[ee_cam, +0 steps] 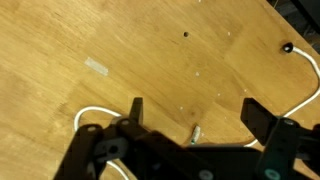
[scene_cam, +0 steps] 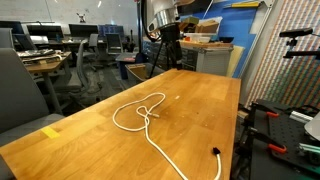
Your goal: Form a loose knot using the white rope
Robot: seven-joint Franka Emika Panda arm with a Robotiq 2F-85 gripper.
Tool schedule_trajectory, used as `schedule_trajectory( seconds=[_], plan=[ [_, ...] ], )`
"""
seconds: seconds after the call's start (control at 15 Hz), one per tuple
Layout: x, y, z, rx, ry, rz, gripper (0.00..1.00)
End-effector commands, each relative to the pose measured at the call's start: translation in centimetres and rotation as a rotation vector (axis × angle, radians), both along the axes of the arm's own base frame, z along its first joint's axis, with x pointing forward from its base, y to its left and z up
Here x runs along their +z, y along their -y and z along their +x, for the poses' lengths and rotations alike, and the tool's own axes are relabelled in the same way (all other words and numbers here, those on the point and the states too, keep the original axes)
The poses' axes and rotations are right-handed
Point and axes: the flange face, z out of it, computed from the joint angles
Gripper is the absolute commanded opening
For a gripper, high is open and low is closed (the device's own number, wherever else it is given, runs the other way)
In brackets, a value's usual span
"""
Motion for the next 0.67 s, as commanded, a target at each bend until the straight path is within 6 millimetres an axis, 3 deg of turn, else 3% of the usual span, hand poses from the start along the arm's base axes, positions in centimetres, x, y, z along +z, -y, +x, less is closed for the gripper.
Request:
schedule_trajectory(
  seconds=[0.0, 0.07, 0.47, 0.53, 0.6],
  plan=[
    [-0.2, 0.0, -0.1, -0.001, -0.004, -0.002, 1.00],
    [-0.5, 0.4, 0.8, -0.071, 0.092, -0.080, 1.00],
    [0.6, 5.3, 1.4, -0.378, 0.206, -0.075, 1.00],
    [-0.5, 4.2, 2.1, -0.291, 0.162, -0.076, 1.00],
    [-0.6, 4.8, 2.1, -0.304, 0.163, -0.080, 1.00]
  ],
)
